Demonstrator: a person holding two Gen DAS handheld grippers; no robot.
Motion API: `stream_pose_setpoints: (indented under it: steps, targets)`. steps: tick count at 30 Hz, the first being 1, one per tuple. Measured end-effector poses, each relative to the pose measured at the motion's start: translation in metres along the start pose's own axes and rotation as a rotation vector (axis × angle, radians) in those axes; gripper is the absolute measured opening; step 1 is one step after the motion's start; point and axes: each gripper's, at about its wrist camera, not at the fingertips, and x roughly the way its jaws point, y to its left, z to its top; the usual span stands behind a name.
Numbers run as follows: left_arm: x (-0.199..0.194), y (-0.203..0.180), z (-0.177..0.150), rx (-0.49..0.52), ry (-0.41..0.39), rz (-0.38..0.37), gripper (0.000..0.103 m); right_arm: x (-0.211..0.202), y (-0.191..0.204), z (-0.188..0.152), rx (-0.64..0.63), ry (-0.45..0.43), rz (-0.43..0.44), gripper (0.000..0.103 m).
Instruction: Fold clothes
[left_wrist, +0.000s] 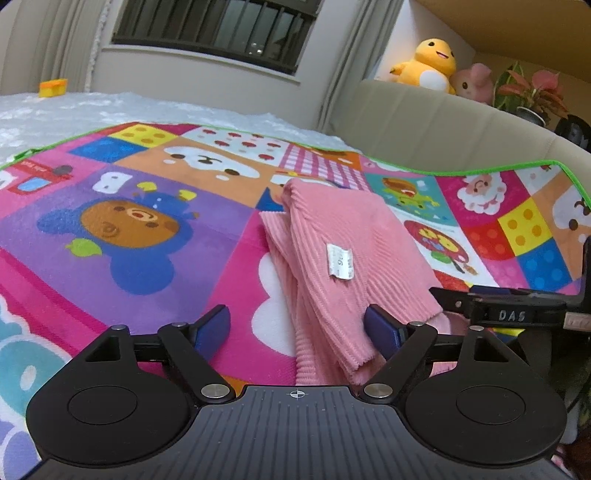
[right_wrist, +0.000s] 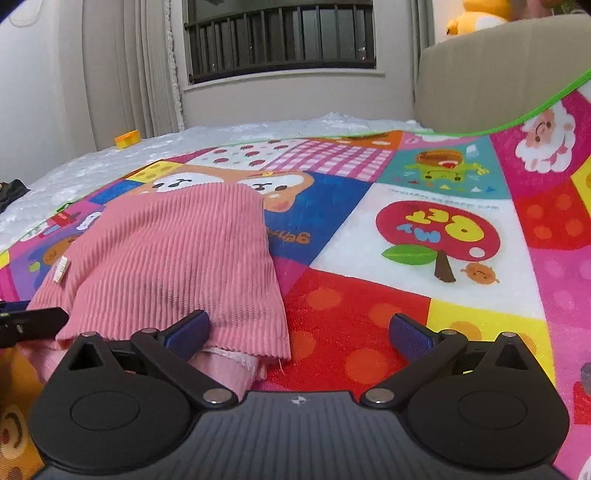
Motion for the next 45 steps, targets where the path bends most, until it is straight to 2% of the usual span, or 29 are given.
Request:
stream_pose_setpoints:
  steps: [8,12,14,17,19,22,25,27,30,33,38,45]
  targets:
    - [-0.009,-0.005,-0.007,0.001,-0.019,0.029,0.088,-0.007,-0.008,-0.003,0.040,-0.021,0.007,0.103]
    - [-0.024,-0.010,-0.015,0.001,-0.053,0.062,0.094,-0.022,-0.010,-0.011,0.079,-0.018,-0.075,0.103]
    - [-0.043,-0.019,-0.031,0.000,-0.054,0.087,0.095,-0.040,-0.010,-0.022,0.087,0.012,-0.083,0.103]
    - [-0.077,-0.036,-0.054,0.004,-0.079,0.143,0.100,-0.077,-0.012,-0.047,0.078,0.021,-0.027,0.103]
    - [-0.098,-0.047,-0.069,-0.003,-0.080,0.149,0.102,-0.101,-0.013,-0.064,0.073,0.025,-0.001,0.103]
    - [-0.116,-0.064,-0.091,-0.014,-0.033,0.146,0.103,-0.129,-0.015,-0.084,0.075,0.009,0.008,0.103]
    - [-0.126,-0.088,-0.107,0.042,-0.027,0.226,0.103,-0.150,-0.019,-0.098,0.089,-0.014,0.012,0.103]
    - [-0.128,-0.099,-0.114,0.098,-0.057,0.290,0.103,-0.155,-0.027,-0.102,0.134,-0.049,0.042,0.103]
    - [-0.125,-0.103,-0.115,0.123,-0.072,0.356,0.103,-0.155,-0.033,-0.103,0.177,-0.084,0.051,0.103]
    - [-0.124,-0.099,-0.118,0.105,-0.073,0.360,0.103,-0.161,-0.026,-0.108,0.133,-0.131,0.031,0.103]
    - [-0.138,-0.106,-0.127,0.122,-0.173,0.386,0.103,-0.174,-0.005,-0.114,0.010,-0.222,-0.030,0.103]
    - [-0.138,-0.119,-0.130,0.185,-0.195,0.443,0.103,-0.170,0.000,-0.114,-0.026,-0.195,-0.043,0.103]
